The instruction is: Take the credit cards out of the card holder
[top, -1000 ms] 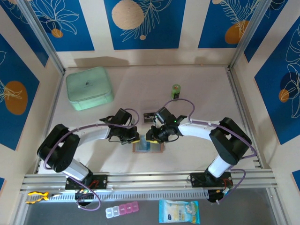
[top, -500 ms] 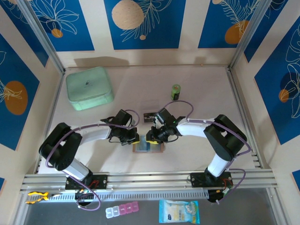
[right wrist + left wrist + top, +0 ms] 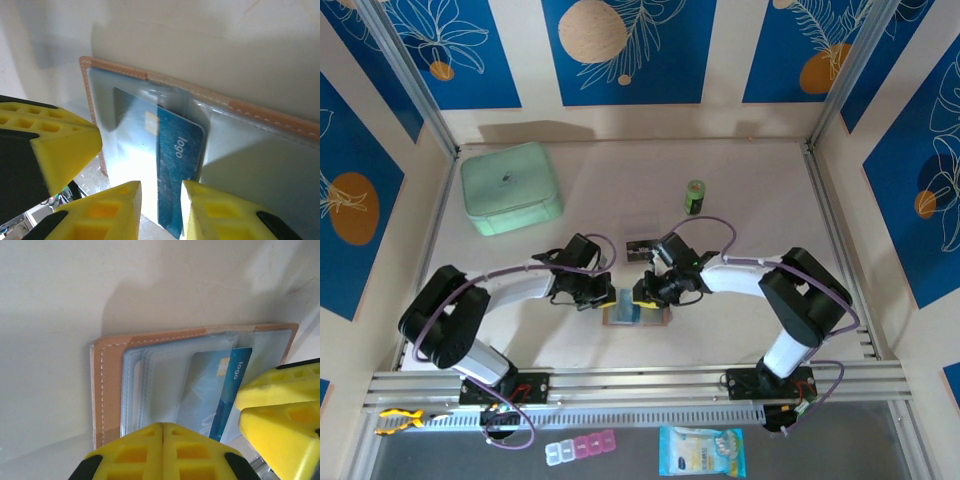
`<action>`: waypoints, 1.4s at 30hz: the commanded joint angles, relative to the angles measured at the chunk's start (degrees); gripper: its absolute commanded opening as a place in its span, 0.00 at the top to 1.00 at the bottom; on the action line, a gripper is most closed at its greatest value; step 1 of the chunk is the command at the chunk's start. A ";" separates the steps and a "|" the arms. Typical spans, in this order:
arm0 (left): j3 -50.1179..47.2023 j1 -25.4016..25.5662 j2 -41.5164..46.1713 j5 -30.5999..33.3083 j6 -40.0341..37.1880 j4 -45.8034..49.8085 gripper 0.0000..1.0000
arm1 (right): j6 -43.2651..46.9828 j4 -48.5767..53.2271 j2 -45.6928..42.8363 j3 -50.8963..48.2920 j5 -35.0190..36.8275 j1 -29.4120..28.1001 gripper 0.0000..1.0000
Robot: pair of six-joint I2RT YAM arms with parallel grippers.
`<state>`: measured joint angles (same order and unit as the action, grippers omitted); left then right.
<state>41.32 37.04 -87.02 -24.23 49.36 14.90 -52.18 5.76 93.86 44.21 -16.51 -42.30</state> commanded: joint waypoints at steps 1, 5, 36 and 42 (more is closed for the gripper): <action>1.87 0.72 1.59 0.28 -0.67 2.51 0.94 | -0.55 1.44 -2.80 -0.70 -0.27 0.03 0.71; 2.07 1.53 0.80 -0.71 -0.42 1.66 0.94 | -0.81 3.31 -3.03 -0.67 0.55 -0.02 0.71; 0.08 2.50 -3.15 0.85 -1.44 1.50 0.99 | -3.38 -4.69 -0.73 -3.73 -3.01 -0.05 0.85; 0.16 2.48 -2.76 0.95 -1.37 1.73 0.99 | -2.63 -3.41 -1.47 -3.95 -2.33 0.28 0.88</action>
<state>42.11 39.09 -89.08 -24.36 48.95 15.31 -55.11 1.06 94.04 41.10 -18.46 -42.30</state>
